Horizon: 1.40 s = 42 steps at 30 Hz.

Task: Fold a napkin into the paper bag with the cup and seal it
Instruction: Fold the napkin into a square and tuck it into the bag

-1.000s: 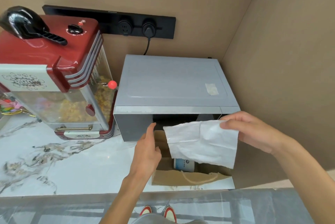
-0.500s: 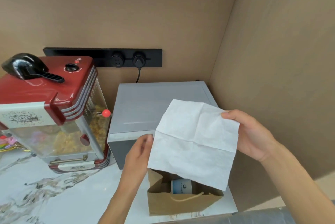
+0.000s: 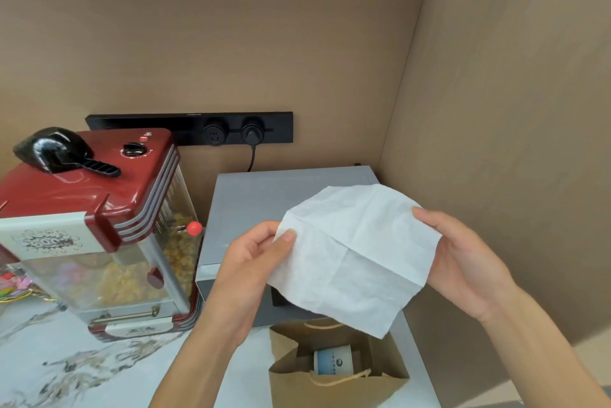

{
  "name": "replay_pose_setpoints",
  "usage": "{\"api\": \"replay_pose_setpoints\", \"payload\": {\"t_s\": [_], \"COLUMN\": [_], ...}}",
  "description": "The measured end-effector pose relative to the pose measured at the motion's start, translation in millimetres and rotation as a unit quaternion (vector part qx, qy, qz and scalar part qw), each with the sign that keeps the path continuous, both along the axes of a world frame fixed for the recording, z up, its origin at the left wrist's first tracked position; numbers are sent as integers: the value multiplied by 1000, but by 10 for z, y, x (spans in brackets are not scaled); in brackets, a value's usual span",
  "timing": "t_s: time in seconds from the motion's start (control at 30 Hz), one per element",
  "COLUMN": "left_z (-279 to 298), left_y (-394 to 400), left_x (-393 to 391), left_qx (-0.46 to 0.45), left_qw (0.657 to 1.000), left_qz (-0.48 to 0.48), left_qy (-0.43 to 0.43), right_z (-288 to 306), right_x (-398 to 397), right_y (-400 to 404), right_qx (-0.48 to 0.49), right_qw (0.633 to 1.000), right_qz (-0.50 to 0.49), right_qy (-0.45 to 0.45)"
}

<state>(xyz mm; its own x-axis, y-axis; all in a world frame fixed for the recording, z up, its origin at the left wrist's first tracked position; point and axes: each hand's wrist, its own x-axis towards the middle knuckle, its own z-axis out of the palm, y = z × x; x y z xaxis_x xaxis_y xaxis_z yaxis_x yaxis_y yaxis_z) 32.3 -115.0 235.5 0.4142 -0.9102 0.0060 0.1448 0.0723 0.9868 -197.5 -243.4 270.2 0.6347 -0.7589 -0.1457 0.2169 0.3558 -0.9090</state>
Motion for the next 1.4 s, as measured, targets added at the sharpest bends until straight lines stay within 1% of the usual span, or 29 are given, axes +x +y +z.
{"api": "replay_pose_setpoints", "payload": {"t_s": [0.07, 0.1, 0.13, 0.17, 0.2, 0.27, 0.33, 0.4, 0.43, 0.47, 0.53, 0.6, 0.63, 0.67, 0.73, 0.8, 0.83, 0.9, 0.93, 0.97, 1.0, 1.03, 1.07, 1.1, 1.13, 1.17, 1.23, 1.33, 1.4], "left_z": [12, 34, 77, 124, 161, 207, 228, 276, 300, 323, 335, 331, 328, 325, 339, 358, 363, 371, 377, 391, 405, 415, 420, 420, 416, 408, 395, 399, 414], "left_y": [-57, -79, -82, -71, -57, -36, -62, -112, -138, -157, -190, -219, -230, -232, -211, -162, -132, -67, -42, -24, -11, -6, -7, -14, -22, -32, -50, -67, -73], "left_x": [-15, -31, -63, -109, -160, -289, -436, -560, -595, -606, -580, -534, -509, -477, -404, -323, -284, -186, -142, -106, -71, -44, -19, 2, 23, 43, 75, 86, 77], "left_qx": [32, 45, 41, 18, -12, -56, -75, -97, -108, -115, -110, -88, -78, -68, -29, 2, 10, 13, 9, 3, -3, -9, -12, -13, -10, -7, -1, -1, -1], "left_qw": [990, 975, 962, 955, 954, 959, 962, 958, 954, 951, 954, 965, 974, 985, 998, 995, 989, 978, 974, 969, 964, 960, 958, 957, 956, 955, 952, 952, 957], "left_qz": [70, 113, 142, 150, 134, 48, -48, -126, -145, -144, -102, -75, -72, -67, -48, -52, -58, -67, -79, -95, -112, -128, -139, -145, -146, -146, -152, -161, -154], "left_qy": [-117, -184, -230, -255, -269, -274, -258, -241, -240, -248, -261, -237, -200, -147, -21, 89, 134, 195, 214, 229, 240, 247, 250, 252, 256, 260, 265, 260, 247], "right_z": [91, 139, 183, 226, 266, 328, 395, 466, 504, 539, 614, 681, 706, 723, 719, 625, 546, 314, 187, 70, -46, -151, -218, -251, -262, -249, -193, -31, 79], "right_x": [3, 16, 39, 81, 132, 248, 375, 487, 535, 578, 641, 677, 682, 672, 621, 542, 508, 460, 429, 401, 374, 347, 322, 302, 278, 270, 275, 275, 268], "right_y": [47, 72, 99, 131, 163, 219, 284, 328, 340, 344, 318, 273, 255, 235, 166, 38, -25, -136, -176, -194, -200, -191, -154, -116, -87, -64, -47, -34, -21], "right_qx": [-37, -67, -109, -159, -211, -304, -379, -437, -457, -469, -479, -482, -475, -458, -409, -375, -369, -354, -325, -270, -188, -89, 11, 96, 146, 158, 119, 9, -62], "right_qw": [999, 997, 993, 983, 969, 935, 900, 869, 856, 846, 830, 816, 818, 829, 867, 898, 907, 909, 913, 935, 967, 990, 992, 981, 967, 963, 973, 990, 993], "right_qz": [0, -7, -19, -36, -54, -89, -105, -95, -85, -79, -68, -20, 22, 63, 98, 58, 13, -101, -130, -109, -41, 52, 122, 162, 185, 186, 169, 135, 103], "right_qy": [10, 24, 48, 80, 115, 161, 187, 211, 225, 241, 279, 318, 323, 314, 269, 223, 202, 197, 207, 203, 167, 93, 16, -53, -98, -115, -106, -34, 13]}}
